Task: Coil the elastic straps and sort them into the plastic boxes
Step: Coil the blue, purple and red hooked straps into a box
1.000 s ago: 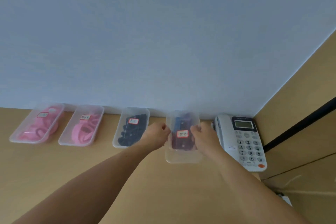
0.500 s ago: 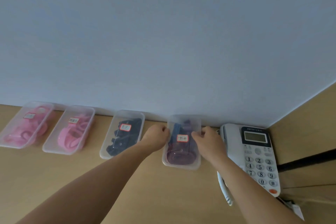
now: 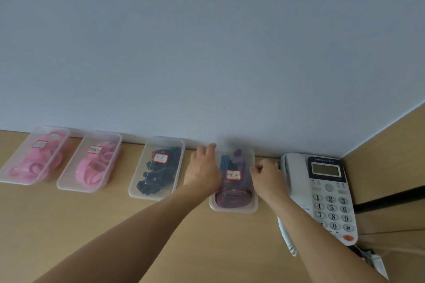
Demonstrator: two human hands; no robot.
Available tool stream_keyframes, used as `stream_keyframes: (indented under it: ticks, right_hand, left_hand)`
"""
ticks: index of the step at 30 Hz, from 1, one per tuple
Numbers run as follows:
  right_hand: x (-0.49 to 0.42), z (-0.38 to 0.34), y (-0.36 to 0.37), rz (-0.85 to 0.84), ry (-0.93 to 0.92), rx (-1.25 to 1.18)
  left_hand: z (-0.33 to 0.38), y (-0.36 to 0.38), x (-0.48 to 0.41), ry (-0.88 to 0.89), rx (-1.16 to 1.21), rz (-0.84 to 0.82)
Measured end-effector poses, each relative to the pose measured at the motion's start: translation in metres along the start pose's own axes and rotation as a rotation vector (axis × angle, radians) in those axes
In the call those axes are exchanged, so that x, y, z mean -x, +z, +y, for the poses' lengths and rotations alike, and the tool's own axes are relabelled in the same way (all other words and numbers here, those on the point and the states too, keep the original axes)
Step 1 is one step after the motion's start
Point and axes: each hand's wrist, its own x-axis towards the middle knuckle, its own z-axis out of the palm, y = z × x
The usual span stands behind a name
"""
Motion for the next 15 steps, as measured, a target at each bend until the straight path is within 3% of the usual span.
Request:
stream_keyframes:
  ticks: [2,4,8,15]
  right_hand:
    - [0.0,0.0,0.0,0.014,-0.005,0.013]
    - [0.001,0.0,0.0,0.03,-0.003,0.026]
    - [-0.002,0.002,0.001,0.031,0.001,0.041]
    - [-0.017,-0.001,-0.005,0.004,-0.002,0.004]
  left_hand:
    - [0.012,0.009,0.004,0.211,-0.179,0.064]
    - [0.022,0.022,0.006,0.311,-0.252,0.028]
    - [0.017,0.041,0.009,0.306,-0.348,-0.065]
    - [0.008,0.048,0.01,0.355,-0.378,-0.017]
